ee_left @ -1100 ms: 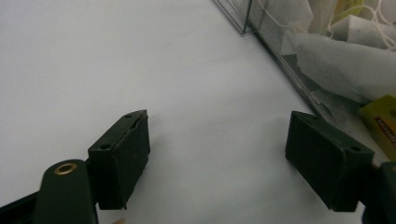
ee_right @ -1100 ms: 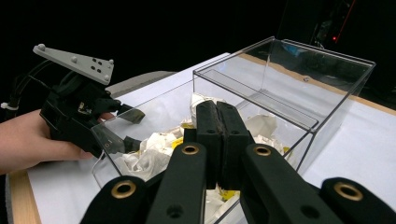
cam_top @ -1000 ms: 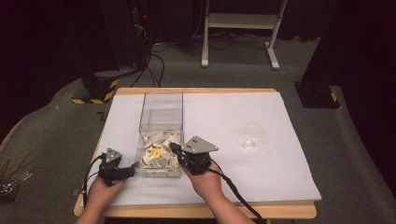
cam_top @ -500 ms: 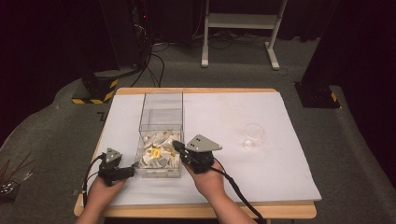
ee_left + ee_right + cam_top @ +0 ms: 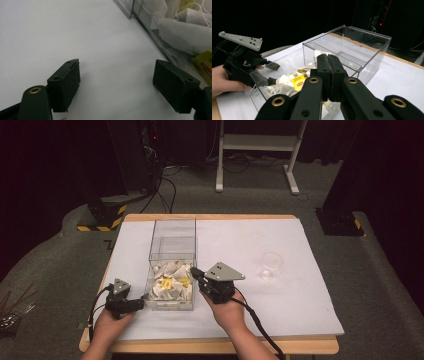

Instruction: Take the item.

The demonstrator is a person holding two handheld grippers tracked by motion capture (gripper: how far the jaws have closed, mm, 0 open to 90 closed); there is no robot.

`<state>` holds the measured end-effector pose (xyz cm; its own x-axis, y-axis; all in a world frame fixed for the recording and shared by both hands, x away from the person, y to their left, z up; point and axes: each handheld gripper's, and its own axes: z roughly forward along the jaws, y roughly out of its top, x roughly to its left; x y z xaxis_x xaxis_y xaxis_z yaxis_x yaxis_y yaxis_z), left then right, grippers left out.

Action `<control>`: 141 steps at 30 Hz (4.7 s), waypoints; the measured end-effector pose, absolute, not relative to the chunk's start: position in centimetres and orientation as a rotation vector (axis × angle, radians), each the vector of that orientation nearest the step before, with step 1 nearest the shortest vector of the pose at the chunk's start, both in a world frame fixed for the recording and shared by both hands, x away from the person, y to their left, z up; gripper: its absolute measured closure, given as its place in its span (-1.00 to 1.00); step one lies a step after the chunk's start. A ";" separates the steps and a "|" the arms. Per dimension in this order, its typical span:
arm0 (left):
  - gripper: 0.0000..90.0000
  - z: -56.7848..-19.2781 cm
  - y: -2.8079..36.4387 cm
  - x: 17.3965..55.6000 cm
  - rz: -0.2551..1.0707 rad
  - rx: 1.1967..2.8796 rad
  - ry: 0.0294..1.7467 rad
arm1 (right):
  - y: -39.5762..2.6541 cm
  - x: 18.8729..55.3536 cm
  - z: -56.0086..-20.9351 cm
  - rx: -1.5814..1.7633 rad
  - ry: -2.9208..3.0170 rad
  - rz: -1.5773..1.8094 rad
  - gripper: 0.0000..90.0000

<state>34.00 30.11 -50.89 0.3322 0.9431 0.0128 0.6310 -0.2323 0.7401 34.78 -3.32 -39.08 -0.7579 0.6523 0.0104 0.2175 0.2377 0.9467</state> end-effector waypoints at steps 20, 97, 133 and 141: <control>-0.51 -50.9 30.1 34.0 0.625 1.958 1.379 | -5.8 35.1 -39.6 0.865 2.094 1.490 0.99; -0.51 -50.9 30.1 34.0 0.628 1.952 1.379 | -19.4 37.8 -39.5 1.168 1.744 1.430 0.98; -0.51 -50.9 30.1 34.0 0.629 1.952 1.379 | -18.5 37.2 -43.1 1.203 1.901 1.306 0.29; -0.51 -50.9 30.1 34.0 0.628 1.952 1.380 | -16.5 36.3 -46.6 1.187 1.982 1.257 0.14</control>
<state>33.99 30.06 -50.91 0.3291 0.9442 0.0113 0.6287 -0.2280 0.7434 36.29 -16.54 -46.59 -0.4907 0.8706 0.0353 0.4027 0.1907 0.8952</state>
